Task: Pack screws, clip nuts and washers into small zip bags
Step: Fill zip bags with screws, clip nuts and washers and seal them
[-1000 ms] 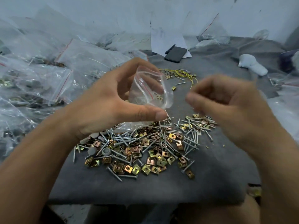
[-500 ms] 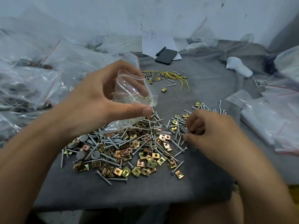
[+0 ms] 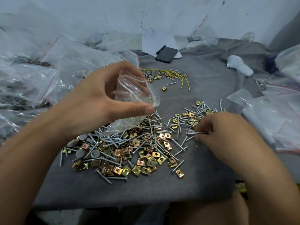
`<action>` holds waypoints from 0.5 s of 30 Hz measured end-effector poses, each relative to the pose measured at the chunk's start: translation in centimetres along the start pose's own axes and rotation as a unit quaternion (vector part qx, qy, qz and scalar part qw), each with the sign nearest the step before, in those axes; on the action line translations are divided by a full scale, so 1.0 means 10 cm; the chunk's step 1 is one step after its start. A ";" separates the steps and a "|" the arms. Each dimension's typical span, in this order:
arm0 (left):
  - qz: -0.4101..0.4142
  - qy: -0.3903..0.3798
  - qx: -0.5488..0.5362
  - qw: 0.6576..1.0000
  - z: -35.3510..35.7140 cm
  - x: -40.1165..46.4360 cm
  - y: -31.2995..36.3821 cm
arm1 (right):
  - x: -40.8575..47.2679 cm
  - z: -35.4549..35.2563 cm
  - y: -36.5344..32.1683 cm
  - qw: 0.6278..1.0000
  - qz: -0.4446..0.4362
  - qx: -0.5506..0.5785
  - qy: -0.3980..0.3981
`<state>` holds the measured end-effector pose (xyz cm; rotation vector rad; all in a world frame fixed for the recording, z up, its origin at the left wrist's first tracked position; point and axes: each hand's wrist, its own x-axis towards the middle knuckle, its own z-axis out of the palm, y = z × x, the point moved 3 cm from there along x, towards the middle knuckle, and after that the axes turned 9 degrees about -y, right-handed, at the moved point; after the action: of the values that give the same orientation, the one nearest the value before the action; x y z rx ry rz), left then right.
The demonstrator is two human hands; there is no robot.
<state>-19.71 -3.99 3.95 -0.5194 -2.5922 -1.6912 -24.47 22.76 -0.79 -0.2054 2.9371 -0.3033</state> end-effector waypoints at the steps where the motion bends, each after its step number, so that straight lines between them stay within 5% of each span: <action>1: -0.002 0.000 0.003 1.000 0.00 0.00 0.00 | 0.00 -0.01 -0.01 1.000 -0.002 -0.001 0.003; 9: -0.004 -0.005 0.008 1.000 0.00 0.01 -0.03 | 0.09 0.05 -0.02 0.998 -0.059 -0.019 0.016; 15: -0.008 -0.006 0.022 1.000 -0.02 0.01 -0.05 | 0.13 0.02 0.01 0.959 -0.127 0.241 0.080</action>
<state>-19.93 -4.31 3.64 -0.5104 -2.6431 -1.6375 -25.66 22.61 -1.25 -0.5047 2.8730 -1.0999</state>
